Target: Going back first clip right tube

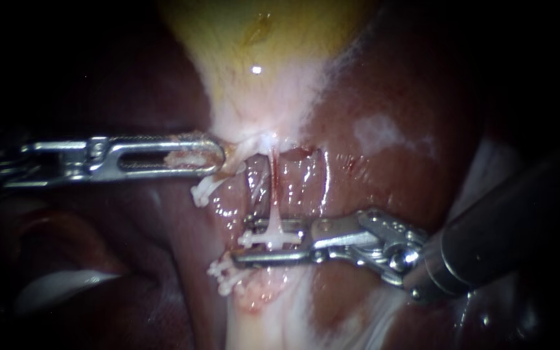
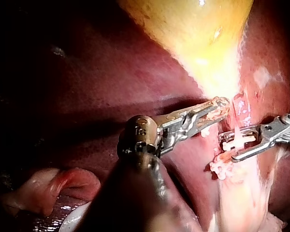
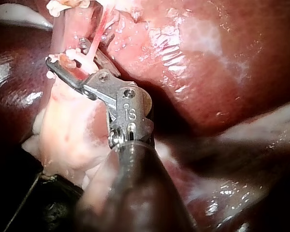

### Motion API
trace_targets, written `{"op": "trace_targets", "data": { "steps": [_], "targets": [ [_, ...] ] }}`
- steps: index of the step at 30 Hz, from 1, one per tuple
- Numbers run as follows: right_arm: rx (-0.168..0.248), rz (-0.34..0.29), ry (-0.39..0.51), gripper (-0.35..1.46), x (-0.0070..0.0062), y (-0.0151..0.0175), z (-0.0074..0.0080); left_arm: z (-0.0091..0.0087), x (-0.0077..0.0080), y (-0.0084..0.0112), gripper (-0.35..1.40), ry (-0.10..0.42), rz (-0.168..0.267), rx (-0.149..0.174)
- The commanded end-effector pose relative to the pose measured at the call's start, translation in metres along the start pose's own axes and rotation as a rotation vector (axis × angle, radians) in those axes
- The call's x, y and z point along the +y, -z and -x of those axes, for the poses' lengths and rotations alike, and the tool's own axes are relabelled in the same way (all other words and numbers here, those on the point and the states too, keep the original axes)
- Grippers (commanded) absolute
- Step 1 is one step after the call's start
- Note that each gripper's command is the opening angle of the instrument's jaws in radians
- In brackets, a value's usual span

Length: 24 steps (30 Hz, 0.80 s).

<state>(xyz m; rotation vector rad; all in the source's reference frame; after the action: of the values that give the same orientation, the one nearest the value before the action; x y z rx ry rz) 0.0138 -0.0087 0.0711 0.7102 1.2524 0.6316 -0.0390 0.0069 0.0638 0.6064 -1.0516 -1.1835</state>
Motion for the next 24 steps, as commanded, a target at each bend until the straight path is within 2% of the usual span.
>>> {"op": "trace_targets", "data": {
  "steps": [1, 6, 11, 24],
  "targets": [
    [-0.001, 0.001, 0.010, 0.50, 0.0000, 0.0001, 0.0000, 0.0000, 0.0000, 0.0000, -0.35, 0.000, 0.000, 0.000],
    [-0.006, -0.001, 0.100, 0.50, 0.0003, 0.0013, 0.0003, 0.0000, 0.0000, 0.0001, -0.35, 0.000, 0.000, 0.000],
    [-0.010, -0.001, 0.179, 0.50, 0.0005, 0.0042, 0.0001, 0.0000, 0.0000, 0.0001, -0.35, 0.000, 0.000, 0.000],
    [-0.019, -0.008, 0.327, 0.50, -0.0004, 0.0134, -0.0060, 0.0000, 0.0000, 0.0000, -0.35, 0.000, 0.000, 0.000]
  ]
}}
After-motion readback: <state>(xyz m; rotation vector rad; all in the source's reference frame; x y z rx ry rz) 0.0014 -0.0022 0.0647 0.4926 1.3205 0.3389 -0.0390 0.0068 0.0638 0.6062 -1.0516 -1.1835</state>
